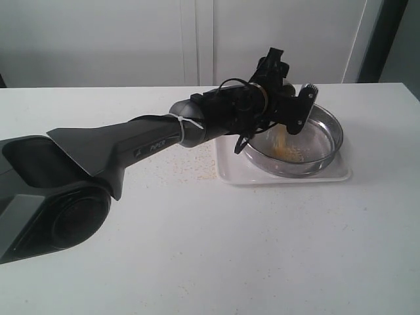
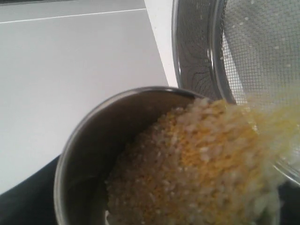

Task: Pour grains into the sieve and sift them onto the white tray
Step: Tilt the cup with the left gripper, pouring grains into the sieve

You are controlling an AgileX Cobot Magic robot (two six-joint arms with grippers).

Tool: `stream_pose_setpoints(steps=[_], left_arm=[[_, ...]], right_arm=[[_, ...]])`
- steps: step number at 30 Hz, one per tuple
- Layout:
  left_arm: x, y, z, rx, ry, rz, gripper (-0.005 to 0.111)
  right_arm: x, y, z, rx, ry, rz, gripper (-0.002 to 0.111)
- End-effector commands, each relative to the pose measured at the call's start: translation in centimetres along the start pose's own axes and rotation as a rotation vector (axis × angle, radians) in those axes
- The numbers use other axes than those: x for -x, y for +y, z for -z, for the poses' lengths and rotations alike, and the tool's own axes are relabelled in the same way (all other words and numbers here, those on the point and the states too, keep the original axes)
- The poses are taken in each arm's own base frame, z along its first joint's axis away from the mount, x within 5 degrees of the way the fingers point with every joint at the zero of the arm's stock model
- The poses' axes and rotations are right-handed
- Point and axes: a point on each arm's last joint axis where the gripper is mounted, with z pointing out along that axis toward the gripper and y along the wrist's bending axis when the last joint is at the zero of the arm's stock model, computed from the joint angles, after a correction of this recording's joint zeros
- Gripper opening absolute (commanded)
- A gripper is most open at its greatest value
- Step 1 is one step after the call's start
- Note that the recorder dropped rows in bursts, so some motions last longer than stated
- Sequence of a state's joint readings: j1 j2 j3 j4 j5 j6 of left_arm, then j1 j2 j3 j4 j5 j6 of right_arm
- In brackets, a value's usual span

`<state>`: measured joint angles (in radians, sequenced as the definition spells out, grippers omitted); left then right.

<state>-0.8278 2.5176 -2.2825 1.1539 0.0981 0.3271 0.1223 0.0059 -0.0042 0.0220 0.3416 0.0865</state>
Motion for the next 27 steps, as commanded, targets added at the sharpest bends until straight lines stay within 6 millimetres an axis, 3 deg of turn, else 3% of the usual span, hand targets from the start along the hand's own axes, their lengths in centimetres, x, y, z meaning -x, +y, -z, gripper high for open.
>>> stream_pose_setpoints(steps=[1, 13, 21, 27], left_arm=[[0.0, 1.3, 0.4, 0.045, -0.006, -0.062, 0.000], [-0.6, -0.3, -0.6, 0.034, 0.015, -0.161, 0.000], [0.0, 0.6, -0.5, 0.114, -0.036, -0.364, 0.000], [0.0, 0.6, -0.5, 0.117, -0.040, -0.411, 0.000]], right_arm=[[-0.1, 0.0, 0.0, -0.003, -0.008, 0.001, 0.000], [-0.1, 0.0, 0.0, -0.003, -0.008, 0.001, 0.000], [-0.1, 0.0, 0.0, -0.003, -0.008, 0.001, 0.000], [-0.1, 0.0, 0.0, -0.003, -0.008, 0.001, 0.000]])
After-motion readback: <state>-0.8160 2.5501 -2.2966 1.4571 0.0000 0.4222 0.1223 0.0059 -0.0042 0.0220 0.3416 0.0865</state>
